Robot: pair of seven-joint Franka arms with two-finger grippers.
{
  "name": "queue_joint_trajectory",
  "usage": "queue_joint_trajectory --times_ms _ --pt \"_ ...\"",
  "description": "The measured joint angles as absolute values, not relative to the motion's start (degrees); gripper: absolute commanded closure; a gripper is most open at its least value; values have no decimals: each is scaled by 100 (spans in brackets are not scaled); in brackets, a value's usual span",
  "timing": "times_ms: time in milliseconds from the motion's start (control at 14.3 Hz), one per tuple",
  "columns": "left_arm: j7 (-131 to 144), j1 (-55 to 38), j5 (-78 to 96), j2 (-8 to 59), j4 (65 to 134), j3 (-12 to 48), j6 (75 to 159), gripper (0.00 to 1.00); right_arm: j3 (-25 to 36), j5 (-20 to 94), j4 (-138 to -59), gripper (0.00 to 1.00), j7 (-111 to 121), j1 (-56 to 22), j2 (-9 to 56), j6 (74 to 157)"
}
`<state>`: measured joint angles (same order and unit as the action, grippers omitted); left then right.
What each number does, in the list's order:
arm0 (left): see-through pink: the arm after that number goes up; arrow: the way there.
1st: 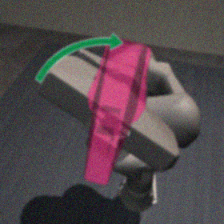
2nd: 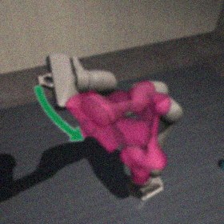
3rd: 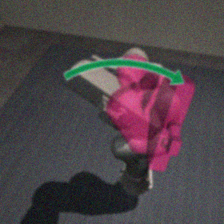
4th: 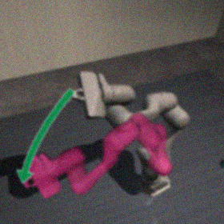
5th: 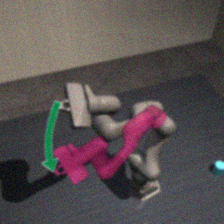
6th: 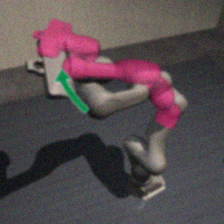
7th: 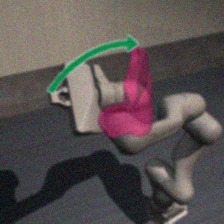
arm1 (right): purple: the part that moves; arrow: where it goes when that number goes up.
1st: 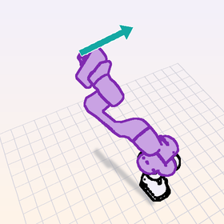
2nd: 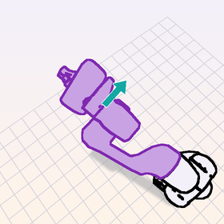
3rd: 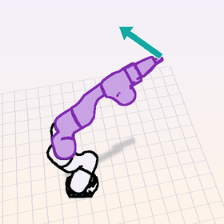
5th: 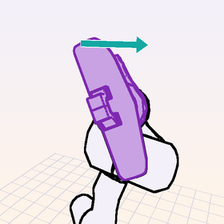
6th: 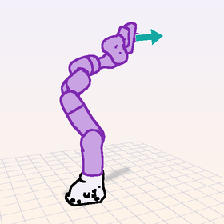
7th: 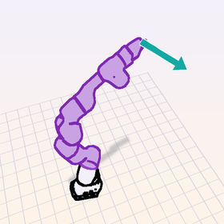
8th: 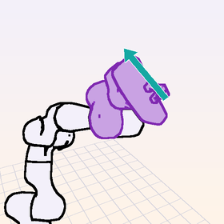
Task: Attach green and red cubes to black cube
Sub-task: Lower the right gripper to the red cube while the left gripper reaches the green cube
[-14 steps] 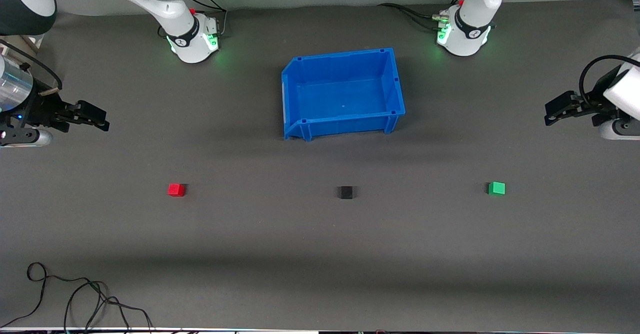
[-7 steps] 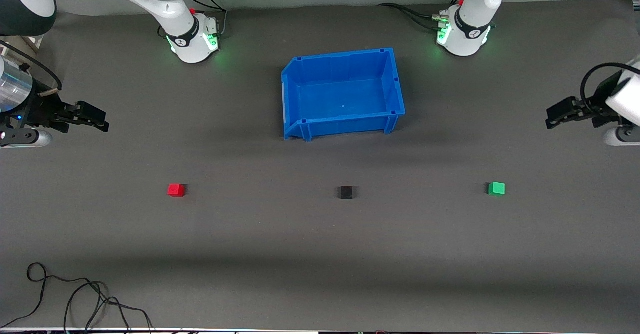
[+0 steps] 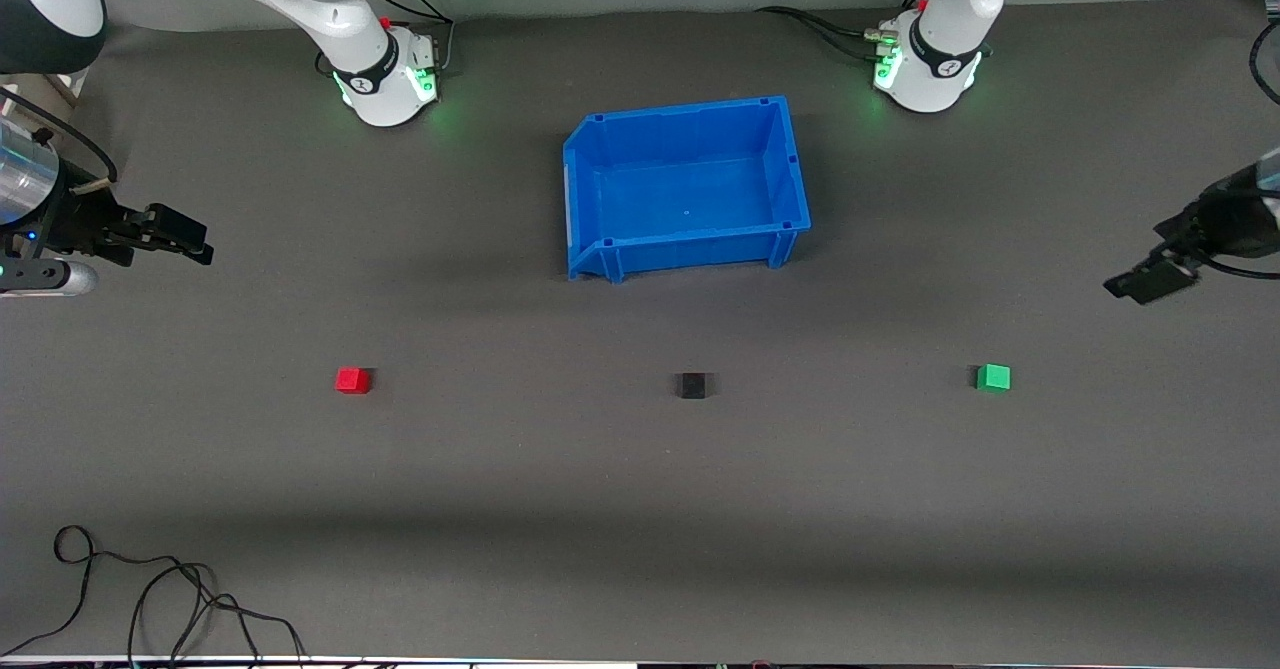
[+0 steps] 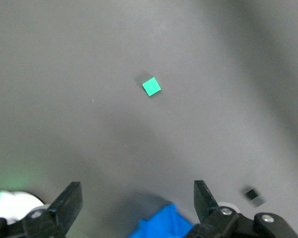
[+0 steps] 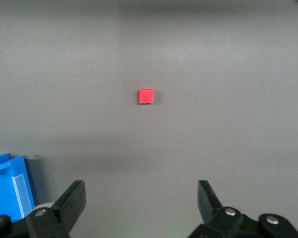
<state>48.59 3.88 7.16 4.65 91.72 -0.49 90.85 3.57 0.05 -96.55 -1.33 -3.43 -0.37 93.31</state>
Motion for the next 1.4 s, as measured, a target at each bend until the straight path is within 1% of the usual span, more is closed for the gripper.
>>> queue_joint_trajectory --times_ms 140,349,488,628,767,1047,1256,1395 --pt "5649 738 1097 578 9176 -66 9130 0 356 50 -9671 0 -134 -345 130 9446" --pt "6746 1256 1789 808 9201 -82 9180 0 353 65 -9698 0 -134 -346 650 9819" --pt "7023 1405 1954 908 9312 -83 9187 0 349 69 -9746 0 -134 -348 1004 10098" --pt "7134 1450 2092 931 9561 -83 9353 0 341 76 -9961 0 -135 -349 1205 10548" --pt "7141 1480 2269 932 9944 -82 9724 0 341 81 -10412 0 -135 -349 1257 11186" --pt "6597 1500 2869 951 10909 -80 10765 0 341 84 -11452 0 -139 -349 1341 12700" --pt "5828 1549 3379 1075 11569 -79 11591 0 341 287 -11720 0 -146 -349 1628 13268" --pt "5366 1552 3643 1327 11729 -74 11936 0 341 447 -11729 0 -146 -349 1867 13497"
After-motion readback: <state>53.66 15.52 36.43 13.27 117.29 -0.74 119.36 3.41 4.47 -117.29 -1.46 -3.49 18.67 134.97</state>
